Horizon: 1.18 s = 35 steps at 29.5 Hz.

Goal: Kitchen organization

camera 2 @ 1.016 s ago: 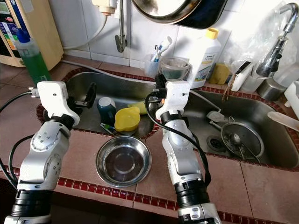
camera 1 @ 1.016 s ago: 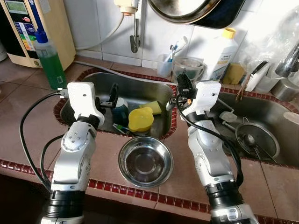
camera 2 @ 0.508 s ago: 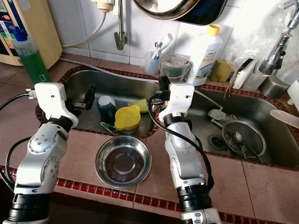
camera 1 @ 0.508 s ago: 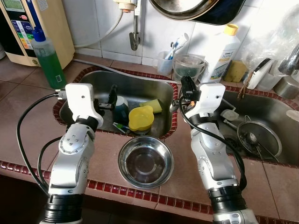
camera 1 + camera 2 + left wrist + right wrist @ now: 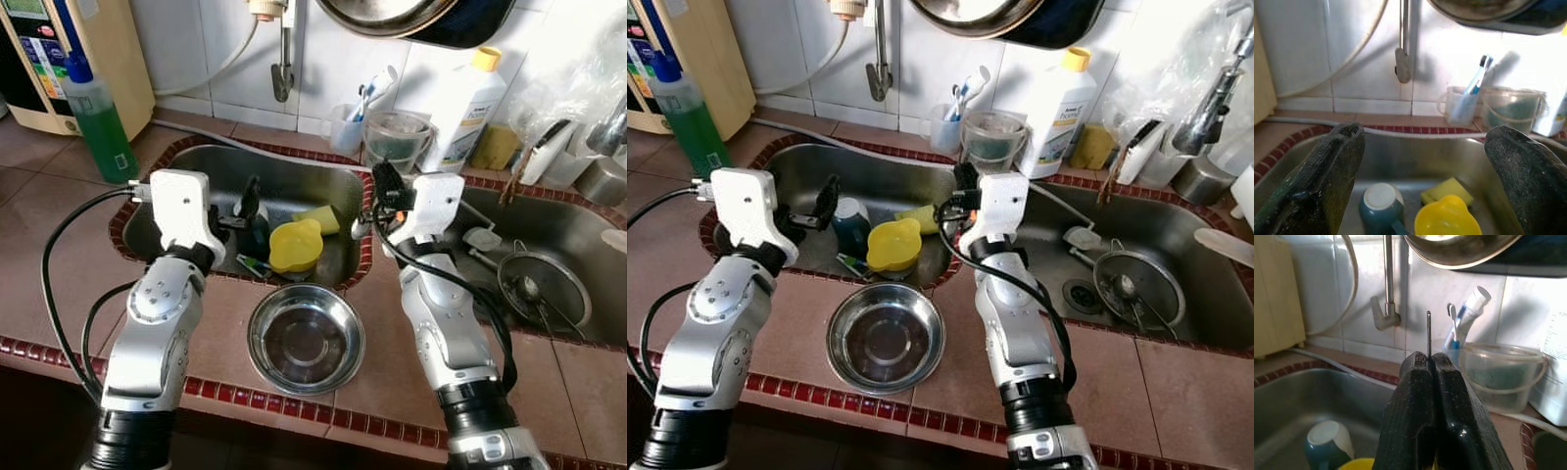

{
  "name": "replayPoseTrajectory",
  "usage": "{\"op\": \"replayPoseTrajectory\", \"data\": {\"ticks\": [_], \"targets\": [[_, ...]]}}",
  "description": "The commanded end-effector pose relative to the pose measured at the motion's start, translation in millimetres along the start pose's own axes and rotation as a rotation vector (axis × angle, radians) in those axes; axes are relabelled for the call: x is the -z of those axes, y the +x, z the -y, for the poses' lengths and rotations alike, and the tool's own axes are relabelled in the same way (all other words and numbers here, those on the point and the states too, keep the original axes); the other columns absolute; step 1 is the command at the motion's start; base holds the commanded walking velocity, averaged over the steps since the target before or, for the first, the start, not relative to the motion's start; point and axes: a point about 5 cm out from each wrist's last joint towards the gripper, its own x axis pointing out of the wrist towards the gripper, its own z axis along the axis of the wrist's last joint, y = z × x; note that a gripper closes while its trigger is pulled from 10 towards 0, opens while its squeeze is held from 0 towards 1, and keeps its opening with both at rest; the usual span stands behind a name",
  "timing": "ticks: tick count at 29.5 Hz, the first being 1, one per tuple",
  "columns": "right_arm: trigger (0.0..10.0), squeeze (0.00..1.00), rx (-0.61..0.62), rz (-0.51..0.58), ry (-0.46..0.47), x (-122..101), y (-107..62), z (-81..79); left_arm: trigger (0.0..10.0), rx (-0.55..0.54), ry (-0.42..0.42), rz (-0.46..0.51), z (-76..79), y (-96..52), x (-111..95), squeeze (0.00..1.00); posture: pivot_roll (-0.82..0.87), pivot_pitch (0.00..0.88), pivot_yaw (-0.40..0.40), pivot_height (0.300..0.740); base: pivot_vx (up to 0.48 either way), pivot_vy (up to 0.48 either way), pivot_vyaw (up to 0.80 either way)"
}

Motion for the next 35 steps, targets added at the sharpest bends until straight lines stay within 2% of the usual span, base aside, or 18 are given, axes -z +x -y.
{"op": "replayPoseTrajectory", "data": {"ticks": [1, 12, 23, 30, 35], "targets": [[10.0, 0.00, -0.003, 0.012, -0.002, -3, 2.2, 3.4, 10.0, 0.025, 0.010, 0.004, 3.9, -1.4, -4, 0.00, -0.16, 0.123, -0.063, 0.740, 0.000, 0.000, 0.00], [10.0, 0.00, -0.077, -0.016, 0.023, 2, 4.4, 8.7, 10.0, 0.094, 0.011, 0.001, 11.5, -5.9, -4, 0.00, -0.15, 0.148, -0.065, 0.740, 0.000, 0.000, 0.00], [10.0, 0.00, -0.194, -0.022, 0.057, 2, 10.8, 3.2, 10.0, 0.146, -0.004, 0.011, 19.3, -12.0, -11, 0.00, -0.14, 0.190, -0.065, 0.740, 0.000, 0.000, 0.00], [10.0, 0.00, -0.284, -0.027, 0.133, 0, 19.4, -1.7, 10.0, 0.204, -0.036, 0.023, 24.4, -20.2, -19, 0.00, -0.12, 0.246, -0.071, 0.740, 0.000, 0.000, 0.00], [10.0, 0.00, -0.319, -0.059, 0.190, 2, 25.3, 0.4, 10.0, 0.268, -0.021, 0.009, 29.7, -29.6, -22, 0.00, -0.10, 0.280, -0.070, 0.740, 0.000, 0.000, 0.00]]}}
